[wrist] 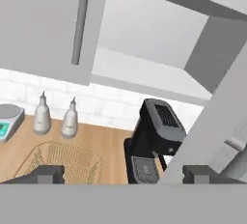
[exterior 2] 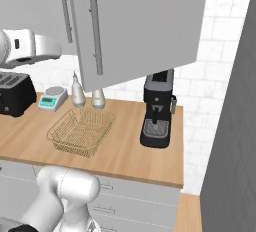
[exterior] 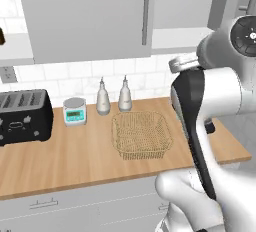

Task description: Open the cabinet, pick up the bread from the cabinet and place it in the basket. Then move the basket to the dining counter.

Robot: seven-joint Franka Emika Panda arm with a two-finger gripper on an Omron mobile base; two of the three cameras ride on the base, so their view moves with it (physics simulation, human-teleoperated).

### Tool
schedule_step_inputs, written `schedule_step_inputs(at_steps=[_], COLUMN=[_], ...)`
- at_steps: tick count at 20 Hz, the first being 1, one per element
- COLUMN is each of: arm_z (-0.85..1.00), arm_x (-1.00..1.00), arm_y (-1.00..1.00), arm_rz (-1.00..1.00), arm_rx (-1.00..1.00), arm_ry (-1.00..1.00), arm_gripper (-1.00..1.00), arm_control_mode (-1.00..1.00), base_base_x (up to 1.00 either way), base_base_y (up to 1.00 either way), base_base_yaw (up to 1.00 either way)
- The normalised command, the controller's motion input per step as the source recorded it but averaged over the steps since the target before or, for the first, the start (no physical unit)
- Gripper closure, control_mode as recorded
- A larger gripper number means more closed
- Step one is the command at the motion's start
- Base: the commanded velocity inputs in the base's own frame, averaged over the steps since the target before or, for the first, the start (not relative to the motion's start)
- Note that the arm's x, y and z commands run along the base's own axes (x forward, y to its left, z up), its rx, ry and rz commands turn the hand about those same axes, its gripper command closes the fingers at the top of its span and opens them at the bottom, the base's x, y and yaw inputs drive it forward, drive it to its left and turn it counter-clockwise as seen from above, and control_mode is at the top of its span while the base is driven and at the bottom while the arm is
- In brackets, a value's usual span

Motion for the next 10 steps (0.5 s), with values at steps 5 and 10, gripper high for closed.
schedule_step_inputs(at_steps=[5, 10], arm_z=[-0.15, -0.19], arm_x=[1.00, 1.00], arm_y=[0.12, -0.44], arm_rz=[-0.07, -0.07], arm_rx=[-0.16, -0.12], arm_ry=[0.42, 0.34], arm_gripper=[-1.00, -1.00], arm_control_mode=[-1.00, -1.00], base_base_x=[0.00, 0.00], base_base_y=[0.00, 0.00], base_base_yaw=[0.00, 0.00])
